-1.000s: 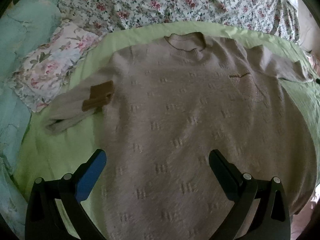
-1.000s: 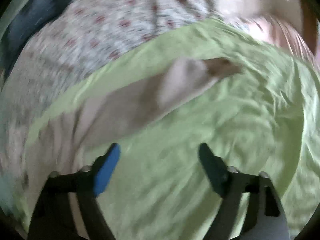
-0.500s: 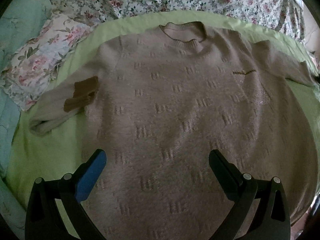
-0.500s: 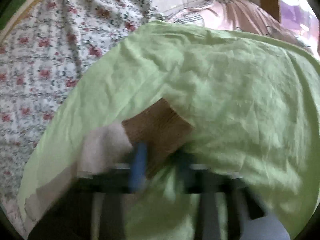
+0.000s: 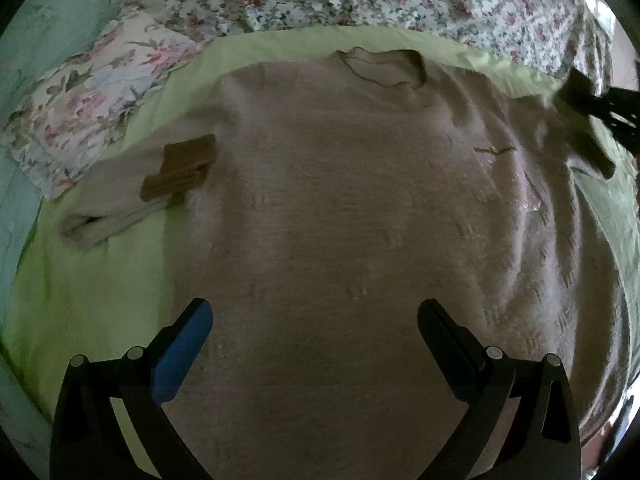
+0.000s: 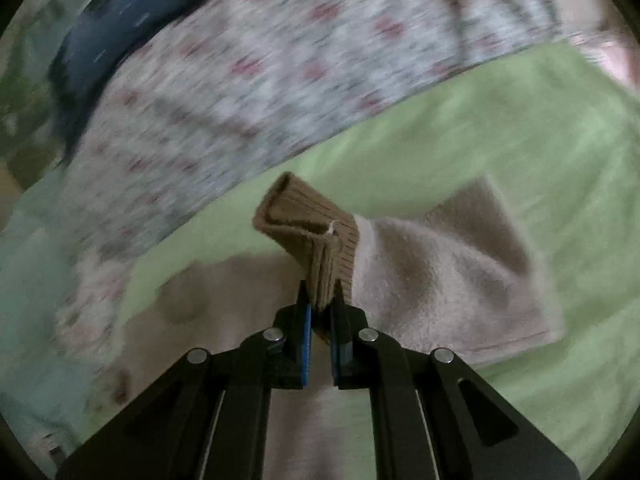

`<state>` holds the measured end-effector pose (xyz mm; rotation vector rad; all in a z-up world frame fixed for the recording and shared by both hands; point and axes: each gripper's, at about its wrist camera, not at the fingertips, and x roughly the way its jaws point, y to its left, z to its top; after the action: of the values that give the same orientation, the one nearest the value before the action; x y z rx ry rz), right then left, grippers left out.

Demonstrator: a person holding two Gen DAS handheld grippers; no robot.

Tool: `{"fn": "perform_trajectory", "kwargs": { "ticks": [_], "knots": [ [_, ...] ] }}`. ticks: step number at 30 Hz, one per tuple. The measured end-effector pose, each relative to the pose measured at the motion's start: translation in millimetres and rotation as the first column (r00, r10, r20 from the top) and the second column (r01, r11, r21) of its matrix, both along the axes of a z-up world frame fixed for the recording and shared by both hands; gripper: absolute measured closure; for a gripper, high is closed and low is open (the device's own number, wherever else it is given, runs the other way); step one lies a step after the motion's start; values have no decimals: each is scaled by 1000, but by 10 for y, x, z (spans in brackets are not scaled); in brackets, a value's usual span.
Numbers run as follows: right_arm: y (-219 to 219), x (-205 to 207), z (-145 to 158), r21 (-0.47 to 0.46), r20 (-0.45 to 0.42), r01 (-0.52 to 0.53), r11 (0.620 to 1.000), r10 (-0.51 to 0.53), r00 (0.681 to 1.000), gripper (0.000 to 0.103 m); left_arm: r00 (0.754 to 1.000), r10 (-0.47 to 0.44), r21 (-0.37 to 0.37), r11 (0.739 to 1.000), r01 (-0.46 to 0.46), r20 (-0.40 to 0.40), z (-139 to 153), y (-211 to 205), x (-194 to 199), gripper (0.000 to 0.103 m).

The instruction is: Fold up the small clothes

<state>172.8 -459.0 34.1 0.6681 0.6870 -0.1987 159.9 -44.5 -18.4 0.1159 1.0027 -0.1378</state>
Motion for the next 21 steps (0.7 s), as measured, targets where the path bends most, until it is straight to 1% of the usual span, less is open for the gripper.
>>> {"fn": "perform_trajectory", "kwargs": {
  "ticks": [2,5,8,11,13,15,17,18,20,21],
  "knots": [
    [390,249,-46,51,10,-87,995,86,996,95,1000,13,-15,1000,-13,0,2,67,9,0],
    [999,590,-111,87,21,-201,976,200,980,95,999,35,-33,999,-35,-3,-4,165,20,0],
    [1569,830,-216,125,32,-294,948,292,956,95,998,58,-37,998,-58,-8,-32,274,39,0],
    [2092,1075,-360,166,30,-377,911,378,925,95,997,71,-53,996,-71,-13,-45,368,71,0],
    [2343,1158,-445,185,20,-420,888,424,905,95,998,70,-71,995,-71,-7,-52,427,106,0],
    [2598,1277,-539,184,1,-458,870,466,885,95,998,61,-99,993,-60,11,-50,449,134,0],
    [2755,1378,-636,208,-2,-487,848,498,867,94,998,52,-124,991,-48,31,-52,460,207,0],
    [2821,1435,-688,226,-8,-498,837,513,859,91,998,42,-143,989,-36,43,-57,458,272,0],
    [2881,1499,-781,245,-35,-505,827,528,848,84,999,33,-170,985,-26,35,-82,448,417,0],
    [2885,1510,-828,267,-48,-502,823,532,845,72,999,26,-190,982,-21,27,-92,445,495,0]
  ]
}}
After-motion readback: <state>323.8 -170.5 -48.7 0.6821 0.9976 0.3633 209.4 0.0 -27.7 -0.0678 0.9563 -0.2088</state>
